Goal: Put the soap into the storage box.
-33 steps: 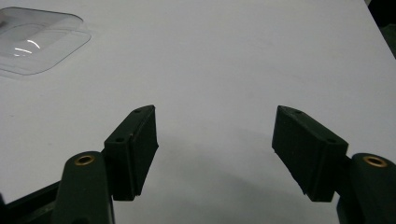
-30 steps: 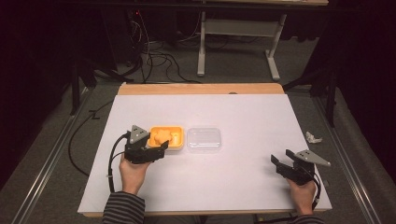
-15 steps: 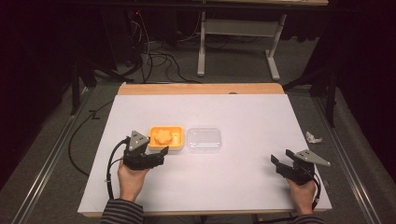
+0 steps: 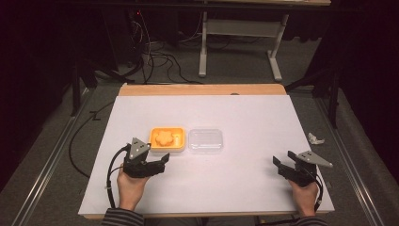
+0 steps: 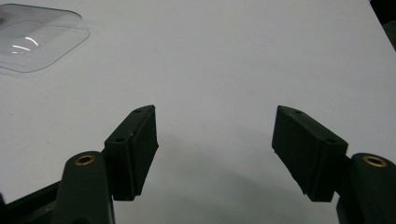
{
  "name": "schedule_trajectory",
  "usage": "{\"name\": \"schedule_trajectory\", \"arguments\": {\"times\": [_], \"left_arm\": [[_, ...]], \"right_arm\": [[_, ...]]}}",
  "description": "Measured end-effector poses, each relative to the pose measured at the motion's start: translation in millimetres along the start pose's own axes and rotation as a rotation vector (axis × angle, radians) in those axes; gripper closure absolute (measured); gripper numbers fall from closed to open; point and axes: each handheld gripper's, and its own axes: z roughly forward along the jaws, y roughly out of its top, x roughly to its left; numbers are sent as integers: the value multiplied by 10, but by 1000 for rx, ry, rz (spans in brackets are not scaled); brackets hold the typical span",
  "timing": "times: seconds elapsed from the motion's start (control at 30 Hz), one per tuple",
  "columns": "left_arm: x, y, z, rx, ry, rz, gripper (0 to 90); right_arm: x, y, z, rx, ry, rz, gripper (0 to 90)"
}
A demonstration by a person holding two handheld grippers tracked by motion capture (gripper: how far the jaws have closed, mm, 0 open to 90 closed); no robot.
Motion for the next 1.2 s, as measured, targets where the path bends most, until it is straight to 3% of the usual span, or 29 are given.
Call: {"name": "schedule_trajectory", "arguments": {"times": [0.43,1.2], "left_arm": [[-12,-117,-61,-4,2,-15,229],[-95,-256,83,17,-31,-22,234]], "right_arm": [[2,-2,-4,-4,-2,-6,316],[14,-4,-9,-6,-6,-6,316]]}}
